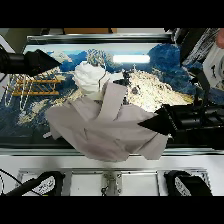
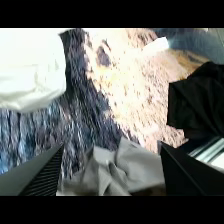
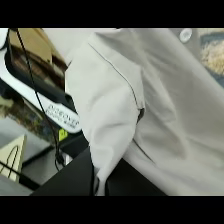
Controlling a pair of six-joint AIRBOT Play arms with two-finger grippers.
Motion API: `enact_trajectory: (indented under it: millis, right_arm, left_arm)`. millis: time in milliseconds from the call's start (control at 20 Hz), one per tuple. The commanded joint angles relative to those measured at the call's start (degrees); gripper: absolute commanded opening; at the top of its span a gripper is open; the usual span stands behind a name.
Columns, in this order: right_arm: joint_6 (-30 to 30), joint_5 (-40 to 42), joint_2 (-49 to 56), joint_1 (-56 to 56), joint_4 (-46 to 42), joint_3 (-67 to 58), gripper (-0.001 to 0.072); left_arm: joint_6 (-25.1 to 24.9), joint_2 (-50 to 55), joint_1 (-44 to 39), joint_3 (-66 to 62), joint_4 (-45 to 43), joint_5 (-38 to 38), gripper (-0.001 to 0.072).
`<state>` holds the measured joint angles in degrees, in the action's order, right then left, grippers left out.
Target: Fold the clothes and pants, and hang the long-sleeved shirts on hangers.
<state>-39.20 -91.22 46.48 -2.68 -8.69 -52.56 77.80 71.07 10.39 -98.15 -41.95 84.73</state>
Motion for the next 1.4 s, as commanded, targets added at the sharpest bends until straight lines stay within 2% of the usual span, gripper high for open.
enact_trajectory:
  millis: [0,100,150,250,300,600,800,1100,1200,1350]
  right_arm:
    - [0.4,6.8,-0.4,-0.1,4.5,-0.1,0.0008]
    - [2.1,13.5,-1.6,-0.2,4.4,-0.8,0.0008]
    - [3.1,16.7,-2.2,-0.7,4.3,-1.6,0.0008]
    - [2.9,22.1,-3.2,-3.6,2.9,-4.0,0.0008]
    - [1.0,23.8,-3.4,-6.2,0.2,-5.7,0.0008]
    - [-14.3,26.1,-3.8,-26.7,-23.5,-17.1,0.0008]
    - [-27.6,32.7,-3.6,-37.6,-40.7,-22.5,0.0008]
    - [-42.7,35.9,1.9,-41.2,-74.5,-34.2,0.0008]
    - [-45.8,35.9,5.4,-41.3,-81.2,-39.7,0.0008]
    - [-48.3,35.9,11.0,-41.3,-86.0,-48.8,0.0008]
  left_arm:
    - [2.1,0.0,0.1,-7.7,-0.1,-0.9,0.0633]
    - [2.6,-0.1,0.1,-10.4,-0.1,-0.8,0.0632]
    - [2.6,-0.6,0.1,-10.8,-0.1,-0.9,0.0538]
    - [2.6,-1.5,0.1,-10.7,-0.1,-0.5,0.0050]
    - [2.5,-1.9,0.0,-10.7,-0.1,-0.4,0.0014]
    - [2.5,-2.9,-6.3,-10.7,-0.9,-0.4,0.0014]
    - [2.3,-2.9,-12.0,-10.7,-5.3,-1.8,0.0014]
    - [2.2,-2.8,-15.6,-10.7,-8.0,-4.0,0.0013]
    - [2.2,-2.6,-15.6,-10.7,-8.0,-3.9,0.0013]
    - [2.2,-2.1,-15.6,-10.7,-8.0,-3.7,0.0014]
